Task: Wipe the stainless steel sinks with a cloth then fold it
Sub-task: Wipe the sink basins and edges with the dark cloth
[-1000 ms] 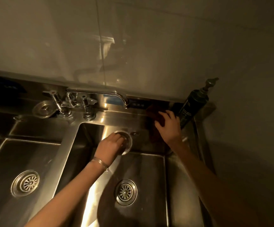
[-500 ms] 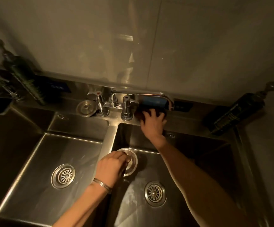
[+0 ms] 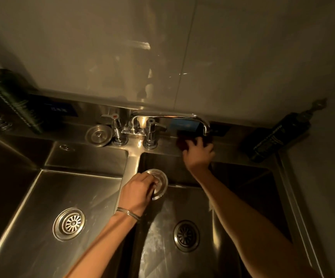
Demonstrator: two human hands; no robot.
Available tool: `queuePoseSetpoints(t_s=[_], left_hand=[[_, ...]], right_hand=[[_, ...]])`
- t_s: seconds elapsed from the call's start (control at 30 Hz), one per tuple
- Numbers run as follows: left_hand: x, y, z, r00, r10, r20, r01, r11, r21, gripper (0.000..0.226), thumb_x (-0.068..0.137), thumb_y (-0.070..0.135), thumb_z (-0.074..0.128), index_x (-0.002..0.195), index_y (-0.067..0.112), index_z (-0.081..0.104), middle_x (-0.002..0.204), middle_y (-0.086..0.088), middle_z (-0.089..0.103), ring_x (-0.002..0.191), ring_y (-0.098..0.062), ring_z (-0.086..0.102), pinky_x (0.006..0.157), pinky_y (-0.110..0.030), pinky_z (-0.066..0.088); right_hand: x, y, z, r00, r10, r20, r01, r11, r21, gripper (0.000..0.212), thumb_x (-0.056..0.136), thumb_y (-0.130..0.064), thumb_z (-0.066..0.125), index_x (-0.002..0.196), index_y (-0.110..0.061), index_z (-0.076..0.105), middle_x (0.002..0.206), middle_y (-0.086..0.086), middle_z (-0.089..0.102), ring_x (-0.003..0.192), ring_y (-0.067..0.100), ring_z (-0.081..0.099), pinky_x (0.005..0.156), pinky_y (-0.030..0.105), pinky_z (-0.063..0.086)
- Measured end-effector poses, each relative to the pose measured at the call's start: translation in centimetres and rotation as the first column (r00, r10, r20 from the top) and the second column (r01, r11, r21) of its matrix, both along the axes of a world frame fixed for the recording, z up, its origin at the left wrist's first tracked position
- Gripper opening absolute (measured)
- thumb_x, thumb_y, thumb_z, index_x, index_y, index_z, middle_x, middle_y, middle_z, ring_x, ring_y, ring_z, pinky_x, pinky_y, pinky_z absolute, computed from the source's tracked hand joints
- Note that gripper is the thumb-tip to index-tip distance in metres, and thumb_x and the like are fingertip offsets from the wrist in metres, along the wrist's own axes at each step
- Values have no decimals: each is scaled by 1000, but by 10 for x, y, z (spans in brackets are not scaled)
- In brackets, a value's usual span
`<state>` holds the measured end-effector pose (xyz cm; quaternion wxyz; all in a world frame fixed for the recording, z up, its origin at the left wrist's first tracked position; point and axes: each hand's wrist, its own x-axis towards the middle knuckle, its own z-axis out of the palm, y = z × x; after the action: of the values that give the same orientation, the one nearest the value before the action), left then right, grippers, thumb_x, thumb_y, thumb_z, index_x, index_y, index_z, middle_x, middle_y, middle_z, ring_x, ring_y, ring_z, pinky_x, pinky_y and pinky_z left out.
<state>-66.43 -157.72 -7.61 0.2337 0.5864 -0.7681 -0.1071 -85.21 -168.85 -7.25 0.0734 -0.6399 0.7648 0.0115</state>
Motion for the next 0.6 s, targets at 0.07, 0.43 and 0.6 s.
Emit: queuePoseSetpoints(t_s=[0.07,0.43,0.6], left_hand=[[-6,-11,3,1000,-7,-11,7,1000,2,26,76,30,47,82,18,68,80,0,66,67,-25,63,50,-27,51],[-67,-79,11,996,32,-78,-27,998,60,15,77,4,66,92,8,70,91,-15,65,83,-36,60,69,-40,49],[-97,-106,-1,999,28,-30,-27,999,33,13,79,3,66,91,6,70,87,-17,67,81,-38,60,67,-39,49]], right_hand=[[14,9,-3,961,278,3,-278,961,-17,45,93,-38,48,137,-33,40,146,2,28,130,41,25,104,47,33],[-146,70,4,991,120,66,-122,992,34,37,90,-34,50,126,-32,55,138,4,43,119,36,44,98,42,38],[-184,105,18,979,32,204,-22,999,-50,38,94,-29,52,132,-31,49,144,2,32,129,23,36,108,33,28]])
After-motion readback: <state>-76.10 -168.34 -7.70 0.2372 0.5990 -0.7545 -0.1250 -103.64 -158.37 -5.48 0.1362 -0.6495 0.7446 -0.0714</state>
